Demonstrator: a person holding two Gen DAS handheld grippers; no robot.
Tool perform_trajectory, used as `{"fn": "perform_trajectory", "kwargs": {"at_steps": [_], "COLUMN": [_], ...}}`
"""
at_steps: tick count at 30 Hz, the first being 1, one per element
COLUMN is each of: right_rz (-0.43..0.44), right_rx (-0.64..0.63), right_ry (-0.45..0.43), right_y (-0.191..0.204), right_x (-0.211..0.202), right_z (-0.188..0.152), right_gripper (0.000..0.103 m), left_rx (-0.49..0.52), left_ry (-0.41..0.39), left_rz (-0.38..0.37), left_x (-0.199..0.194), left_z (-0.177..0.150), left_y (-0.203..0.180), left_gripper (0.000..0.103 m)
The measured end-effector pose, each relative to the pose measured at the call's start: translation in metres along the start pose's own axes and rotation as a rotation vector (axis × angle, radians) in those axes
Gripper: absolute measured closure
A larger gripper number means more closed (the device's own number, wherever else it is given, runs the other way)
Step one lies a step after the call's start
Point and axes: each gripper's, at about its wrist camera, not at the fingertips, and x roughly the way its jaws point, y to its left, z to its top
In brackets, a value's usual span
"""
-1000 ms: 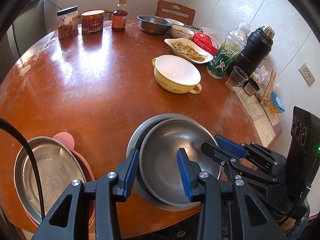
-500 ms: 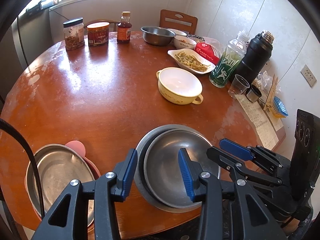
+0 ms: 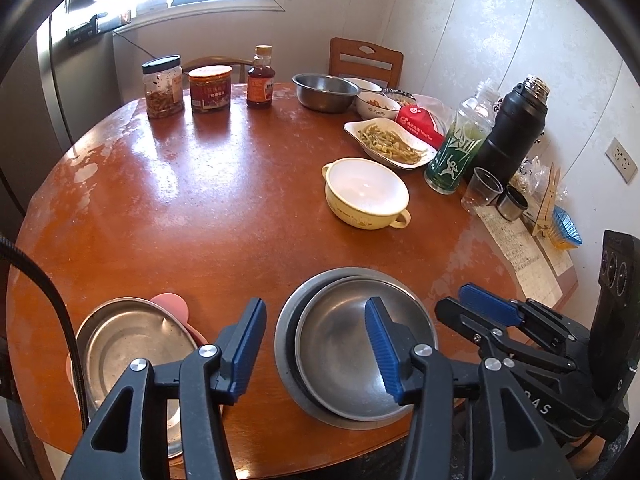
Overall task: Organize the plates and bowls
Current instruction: 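Move the right gripper toward the cream-yellow handled bowl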
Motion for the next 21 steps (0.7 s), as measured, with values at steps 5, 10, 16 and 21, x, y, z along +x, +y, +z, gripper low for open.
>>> {"fn": "perform_trajectory", "kwargs": {"at_steps": [5,10,16,21], "right_rz": [-0.001,-0.025,-0.046,-0.055], "right_rx": [0.011,0.026,0.042,0.046], "right_ry": [-0.022,-0.052,-0.091,-0.100], "right_y": [-0.004,-0.012,-0.023,-0.028], "right_x": [-0.007,-0.014,-0.023,-0.027], "right_z": [0.002,0.007,0.017,0.023], "right_gripper": [0.055,0.049,0.044,0.043], "left_rx": [0.001,0.008,0.011,0.015], "left_ry": [-0.010,-0.023,-0.049,-0.059], "left_rz": [0.011,0.034,0.051,0.052], "left_x": [-0.003,-0.005,-0.008,-0.009], "left_z": [0.001,0.006,0.017,0.024], "left_y": [-0.003,-0.007,-0.011,-0.013], "left_gripper": [0.051,0.050,0.043,0.041]}}
